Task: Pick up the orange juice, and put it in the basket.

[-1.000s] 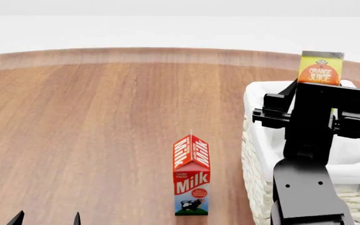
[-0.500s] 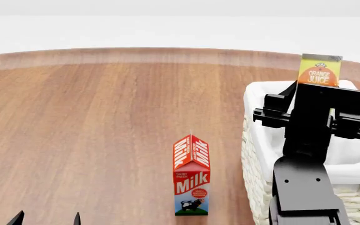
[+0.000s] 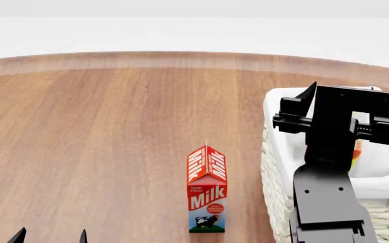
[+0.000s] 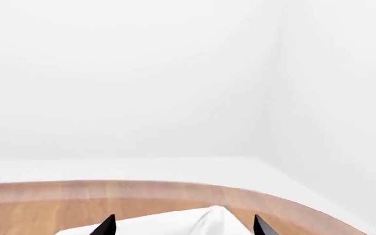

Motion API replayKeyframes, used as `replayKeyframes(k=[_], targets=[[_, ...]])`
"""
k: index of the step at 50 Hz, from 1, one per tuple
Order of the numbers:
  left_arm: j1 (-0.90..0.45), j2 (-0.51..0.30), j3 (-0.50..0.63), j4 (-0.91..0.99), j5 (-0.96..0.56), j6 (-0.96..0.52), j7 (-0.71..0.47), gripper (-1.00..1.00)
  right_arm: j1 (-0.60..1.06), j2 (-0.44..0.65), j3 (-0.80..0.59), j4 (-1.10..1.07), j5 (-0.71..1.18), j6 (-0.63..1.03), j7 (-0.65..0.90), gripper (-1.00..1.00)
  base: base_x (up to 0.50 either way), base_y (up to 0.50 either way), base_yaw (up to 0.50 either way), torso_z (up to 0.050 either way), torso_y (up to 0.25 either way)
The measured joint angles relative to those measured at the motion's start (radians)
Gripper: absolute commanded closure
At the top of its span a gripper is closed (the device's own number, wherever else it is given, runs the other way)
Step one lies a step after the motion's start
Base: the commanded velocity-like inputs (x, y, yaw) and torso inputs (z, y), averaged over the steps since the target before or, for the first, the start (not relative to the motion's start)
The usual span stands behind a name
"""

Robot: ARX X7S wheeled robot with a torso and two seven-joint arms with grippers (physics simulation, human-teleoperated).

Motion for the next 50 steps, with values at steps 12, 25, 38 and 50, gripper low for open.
replayKeyframes(k=[12, 25, 38, 50], targets=[[-0.001, -0.001, 0.002, 0.000, -0.002, 0.001, -0.002, -1.00, -0.004, 0.004, -0.008, -0.036, -0.012, 0.023, 0.007, -1.00, 0.00, 0.00, 0.00, 0.000, 0.000], [-0.001, -0.003, 0.005, -0.001, -0.003, 0.002, -0.004, -1.00, -0.040, 0.019, -0.012, -0.163, -0.007, 0.076, 0.013, -1.00, 0.00, 0.00, 0.00, 0.000, 0.000], [-0.002, -0.005, 0.007, -0.001, -0.005, 0.003, -0.006, -1.00, -0.140, 0.068, -0.011, -0.491, 0.025, 0.186, 0.013, -1.00, 0.00, 0.00, 0.00, 0.000, 0.000], [-0.003, -0.006, 0.009, -0.001, -0.006, 0.004, -0.007, -1.00, -0.232, 0.109, -0.009, -0.768, 0.060, 0.270, 0.015, -1.00, 0.00, 0.00, 0.00, 0.000, 0.000]])
